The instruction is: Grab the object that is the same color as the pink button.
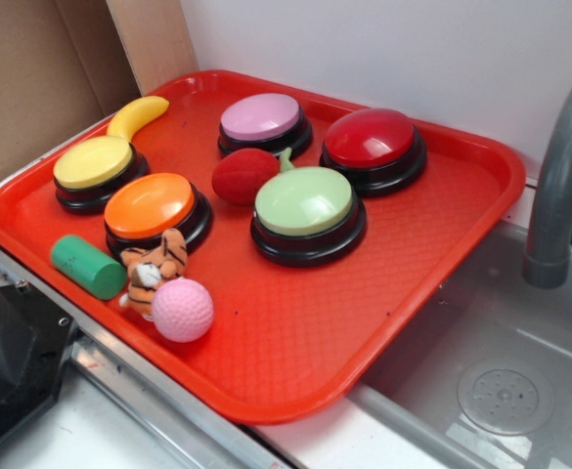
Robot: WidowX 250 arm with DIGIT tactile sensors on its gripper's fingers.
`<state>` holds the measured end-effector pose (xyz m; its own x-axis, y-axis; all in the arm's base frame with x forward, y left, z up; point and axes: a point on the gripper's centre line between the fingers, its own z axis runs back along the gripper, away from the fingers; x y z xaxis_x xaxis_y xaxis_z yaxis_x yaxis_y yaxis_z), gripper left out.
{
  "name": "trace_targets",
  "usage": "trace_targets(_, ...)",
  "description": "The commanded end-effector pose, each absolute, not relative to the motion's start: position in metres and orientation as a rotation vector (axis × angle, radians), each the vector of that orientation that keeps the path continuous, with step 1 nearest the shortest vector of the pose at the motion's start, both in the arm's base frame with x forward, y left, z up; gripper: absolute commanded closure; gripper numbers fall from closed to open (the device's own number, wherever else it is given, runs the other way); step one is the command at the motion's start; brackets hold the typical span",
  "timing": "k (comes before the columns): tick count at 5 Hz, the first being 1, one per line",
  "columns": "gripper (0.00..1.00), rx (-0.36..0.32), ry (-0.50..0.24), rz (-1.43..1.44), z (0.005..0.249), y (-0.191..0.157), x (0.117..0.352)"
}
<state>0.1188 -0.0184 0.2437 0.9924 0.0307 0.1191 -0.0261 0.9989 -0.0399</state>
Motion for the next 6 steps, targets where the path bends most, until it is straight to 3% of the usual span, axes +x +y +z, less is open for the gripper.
trace_targets(1, 0.00, -0.038, -0.120, 0.028, 0.244, -0.018, 0.119)
trace_targets(2, 0.00, -0.095, -0.111, 0.067, 0.220, -0.046, 0.126)
trace_targets(3, 0.00, -0.097, -0.104, 0.112, 0.195, -0.062, 0.132)
trace_targets(6, 0.00, -0.004, -0.025, 0.419, 0.084, -0.090, 0.131)
